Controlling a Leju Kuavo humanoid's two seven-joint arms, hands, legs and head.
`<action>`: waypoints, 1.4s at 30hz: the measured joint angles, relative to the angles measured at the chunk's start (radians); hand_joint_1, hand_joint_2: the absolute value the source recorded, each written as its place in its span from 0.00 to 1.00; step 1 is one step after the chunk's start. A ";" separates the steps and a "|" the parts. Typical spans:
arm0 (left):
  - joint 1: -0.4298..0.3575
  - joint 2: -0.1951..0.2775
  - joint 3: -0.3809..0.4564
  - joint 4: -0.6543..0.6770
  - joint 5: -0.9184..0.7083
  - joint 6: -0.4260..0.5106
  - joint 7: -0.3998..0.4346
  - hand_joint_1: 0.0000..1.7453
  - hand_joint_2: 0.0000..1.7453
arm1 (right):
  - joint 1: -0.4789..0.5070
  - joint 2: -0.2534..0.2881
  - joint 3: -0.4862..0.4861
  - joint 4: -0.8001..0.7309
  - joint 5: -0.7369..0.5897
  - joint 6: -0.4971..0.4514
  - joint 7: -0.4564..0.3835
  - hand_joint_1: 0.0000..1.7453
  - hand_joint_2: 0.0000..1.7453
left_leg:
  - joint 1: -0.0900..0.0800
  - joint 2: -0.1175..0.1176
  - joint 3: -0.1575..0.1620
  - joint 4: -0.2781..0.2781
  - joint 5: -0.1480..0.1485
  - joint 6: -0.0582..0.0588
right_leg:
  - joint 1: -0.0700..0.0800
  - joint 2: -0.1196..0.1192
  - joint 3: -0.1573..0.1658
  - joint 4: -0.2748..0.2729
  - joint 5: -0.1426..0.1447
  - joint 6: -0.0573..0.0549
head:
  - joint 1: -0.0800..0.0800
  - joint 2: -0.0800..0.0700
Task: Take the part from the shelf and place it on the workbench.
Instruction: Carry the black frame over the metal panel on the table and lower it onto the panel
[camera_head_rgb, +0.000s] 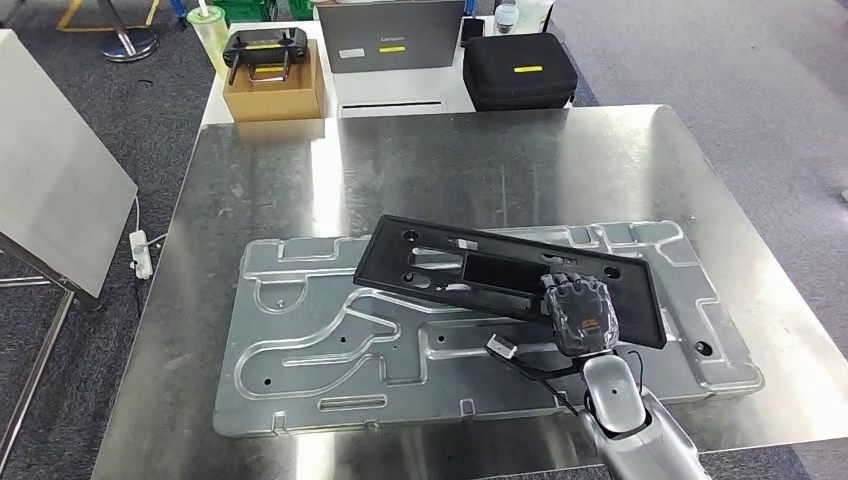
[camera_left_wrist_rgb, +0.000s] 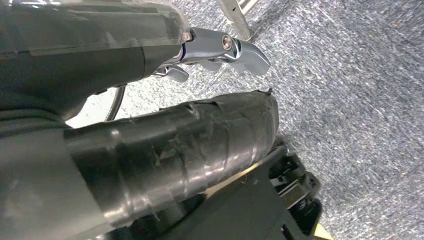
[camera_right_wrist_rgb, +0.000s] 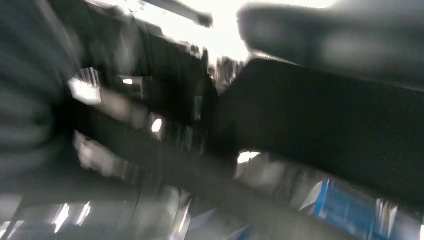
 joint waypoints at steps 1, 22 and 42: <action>0.001 0.000 0.000 0.000 0.001 0.001 -0.001 0.00 0.00 | 0.007 -0.002 -0.005 0.000 0.000 -0.003 -0.002 0.03 1.00 | -0.003 0.000 0.004 0.000 -0.002 0.001 | 0.002 0.000 0.016 -0.041 0.033 -0.005 | 0.000 0.000; 0.028 0.009 0.016 0.000 0.041 0.045 -0.020 0.00 0.00 | 0.327 -0.026 -0.232 -0.327 -0.093 -0.144 -0.143 0.00 0.00 | 0.017 -0.002 0.027 0.010 -0.033 -0.044 | 0.002 0.000 0.143 -0.265 0.104 -0.010 | 0.000 0.000; 0.038 0.008 0.038 0.000 0.041 0.133 -0.009 0.00 0.00 | 0.483 0.174 -0.456 -0.683 -0.509 -0.154 -0.570 0.00 0.00 | 0.005 0.003 -0.013 0.126 -0.120 -0.049 | 0.007 -0.003 0.147 -0.278 0.110 -0.044 | -0.002 0.000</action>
